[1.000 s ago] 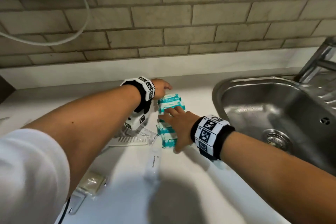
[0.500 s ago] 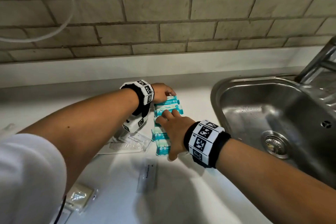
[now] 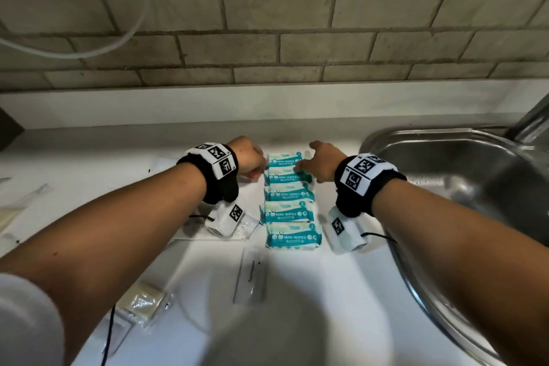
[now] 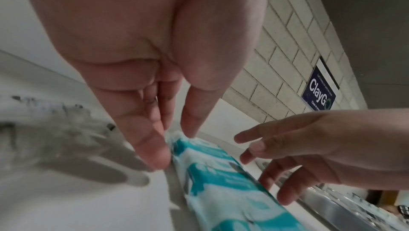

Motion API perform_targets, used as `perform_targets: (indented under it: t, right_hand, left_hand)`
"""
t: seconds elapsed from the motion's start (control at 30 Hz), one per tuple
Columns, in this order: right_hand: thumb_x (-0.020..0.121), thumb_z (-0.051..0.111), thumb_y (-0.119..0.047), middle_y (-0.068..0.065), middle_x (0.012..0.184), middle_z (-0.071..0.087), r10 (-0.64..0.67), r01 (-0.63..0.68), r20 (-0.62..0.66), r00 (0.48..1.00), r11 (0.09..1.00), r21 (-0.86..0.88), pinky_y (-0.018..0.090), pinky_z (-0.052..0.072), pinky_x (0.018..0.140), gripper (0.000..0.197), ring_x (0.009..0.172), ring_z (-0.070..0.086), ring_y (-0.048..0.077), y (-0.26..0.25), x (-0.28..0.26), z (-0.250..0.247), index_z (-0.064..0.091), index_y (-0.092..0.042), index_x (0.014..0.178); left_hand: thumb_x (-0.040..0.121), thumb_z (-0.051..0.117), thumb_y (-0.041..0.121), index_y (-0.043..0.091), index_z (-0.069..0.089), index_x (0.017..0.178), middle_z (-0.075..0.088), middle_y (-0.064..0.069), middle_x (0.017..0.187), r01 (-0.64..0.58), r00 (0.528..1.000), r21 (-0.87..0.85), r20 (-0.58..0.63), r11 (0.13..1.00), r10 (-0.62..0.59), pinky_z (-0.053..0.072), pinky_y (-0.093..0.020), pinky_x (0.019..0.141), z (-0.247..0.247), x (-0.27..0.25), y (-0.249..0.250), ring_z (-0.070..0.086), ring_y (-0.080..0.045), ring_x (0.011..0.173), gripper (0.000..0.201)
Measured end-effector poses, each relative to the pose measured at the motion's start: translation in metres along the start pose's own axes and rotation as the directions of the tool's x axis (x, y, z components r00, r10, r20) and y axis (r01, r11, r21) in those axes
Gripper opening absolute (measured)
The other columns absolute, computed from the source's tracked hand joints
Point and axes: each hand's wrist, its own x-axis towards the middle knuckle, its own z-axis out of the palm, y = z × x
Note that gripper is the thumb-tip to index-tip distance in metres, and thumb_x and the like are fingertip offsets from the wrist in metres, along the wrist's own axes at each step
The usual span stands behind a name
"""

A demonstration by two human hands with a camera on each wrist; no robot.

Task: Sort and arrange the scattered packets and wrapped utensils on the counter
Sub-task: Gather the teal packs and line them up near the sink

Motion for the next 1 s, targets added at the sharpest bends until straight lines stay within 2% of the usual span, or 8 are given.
perform_targets:
  t: [0.1, 0.2, 0.4, 0.5, 0.63, 0.77, 0.9, 1.0]
  right_hand:
    - [0.088, 0.066, -0.033, 0.017, 0.132, 0.056, -0.017, 0.019, 0.046, 0.999, 0.999, -0.028, 0.039, 0.050, 0.096, 0.063, 0.110, 0.059, 0.031, -0.006, -0.002, 0.006, 0.042, -0.003, 0.138]
    - [0.087, 0.067, -0.028, 0.013, 0.126, 0.060, -0.056, 0.058, 0.017, 0.998, 0.988, -0.144, 0.033, 0.047, 0.092, 0.048, 0.112, 0.057, 0.028, -0.009, -0.008, 0.009, 0.055, -0.005, 0.128]
    - [0.086, 0.068, -0.030, 0.011, 0.131, 0.057, -0.060, 0.065, 0.040, 0.997, 0.987, -0.145, 0.033, 0.046, 0.096, 0.056, 0.118, 0.055, 0.027, -0.008, -0.022, 0.007, 0.051, -0.008, 0.133]
    - [0.084, 0.069, -0.036, 0.009, 0.120, 0.061, -0.061, 0.067, 0.057, 0.996, 0.992, -0.107, 0.037, 0.052, 0.091, 0.055, 0.105, 0.060, 0.025, -0.004, -0.034, 0.006, 0.051, -0.009, 0.129]
    - [0.081, 0.074, -0.032, 0.005, 0.087, 0.068, -0.028, 0.028, 0.132, 0.991, 1.000, 0.007, 0.032, 0.055, 0.069, 0.043, 0.069, 0.062, 0.019, 0.004, -0.050, 0.010, 0.050, -0.011, 0.111]
    - [0.081, 0.075, -0.029, 0.010, 0.095, 0.072, -0.005, -0.001, 0.178, 0.984, 0.999, 0.035, 0.039, 0.060, 0.082, 0.031, 0.088, 0.072, 0.028, 0.003, -0.063, 0.020, 0.055, -0.013, 0.097]
    - [0.082, 0.074, -0.023, 0.006, 0.095, 0.066, -0.006, 0.001, 0.155, 0.988, 0.999, 0.033, 0.038, 0.059, 0.083, 0.025, 0.092, 0.071, 0.026, 0.001, -0.070, 0.022, 0.050, -0.019, 0.080]
    - [0.083, 0.074, -0.024, 0.004, 0.095, 0.065, -0.002, -0.001, 0.144, 0.990, 1.000, 0.021, 0.035, 0.060, 0.081, 0.024, 0.088, 0.070, 0.024, 0.001, -0.071, 0.023, 0.053, -0.016, 0.092]
  left_hand:
    - [0.086, 0.068, 0.005, 0.011, 0.061, 0.086, 0.068, -0.021, 0.090, 0.039, 0.999, -0.103, 0.005, 0.994, -0.039, 0.057, -0.043, 0.086, 0.008, -0.007, 0.002, 0.062, -0.027, 0.069, 0.009]
    - [0.084, 0.071, 0.004, 0.012, 0.061, 0.094, 0.070, -0.018, 0.096, 0.051, 0.998, -0.108, -0.029, 0.993, -0.054, 0.060, -0.037, 0.077, 0.010, -0.010, 0.004, 0.068, -0.025, 0.074, 0.016]
    - [0.082, 0.074, 0.011, 0.004, 0.067, 0.094, 0.073, -0.017, 0.091, 0.039, 0.999, -0.055, -0.030, 0.998, -0.040, 0.060, -0.039, 0.081, 0.008, -0.021, 0.003, 0.072, -0.027, 0.080, 0.015]
    - [0.084, 0.072, 0.021, 0.001, 0.069, 0.089, 0.075, -0.017, 0.082, 0.054, 0.997, -0.004, -0.050, 0.999, -0.054, 0.060, -0.037, 0.073, 0.006, -0.031, -0.004, 0.068, -0.026, 0.067, 0.021]
    - [0.081, 0.074, 0.028, -0.001, 0.070, 0.084, 0.073, -0.023, 0.081, 0.137, 0.988, 0.016, 0.076, 0.990, -0.138, 0.056, -0.039, 0.074, 0.010, -0.045, -0.017, 0.063, -0.025, 0.063, 0.029]
    - [0.081, 0.075, 0.025, 0.006, 0.071, 0.083, 0.073, -0.014, 0.072, 0.116, 0.990, 0.041, 0.072, 0.992, -0.119, 0.058, -0.038, 0.077, 0.023, -0.057, -0.018, 0.062, -0.025, 0.062, 0.020]
    - [0.080, 0.077, 0.019, 0.004, 0.070, 0.091, 0.076, -0.015, 0.083, 0.087, 0.996, 0.021, 0.019, 0.996, -0.088, 0.059, -0.037, 0.079, 0.030, -0.060, -0.017, 0.066, -0.022, 0.064, 0.020]
    - [0.081, 0.077, 0.018, 0.006, 0.070, 0.088, 0.075, -0.010, 0.080, 0.075, 0.997, 0.019, 0.019, 0.997, -0.076, 0.059, -0.034, 0.080, 0.030, -0.063, -0.013, 0.067, -0.019, 0.064, 0.016]
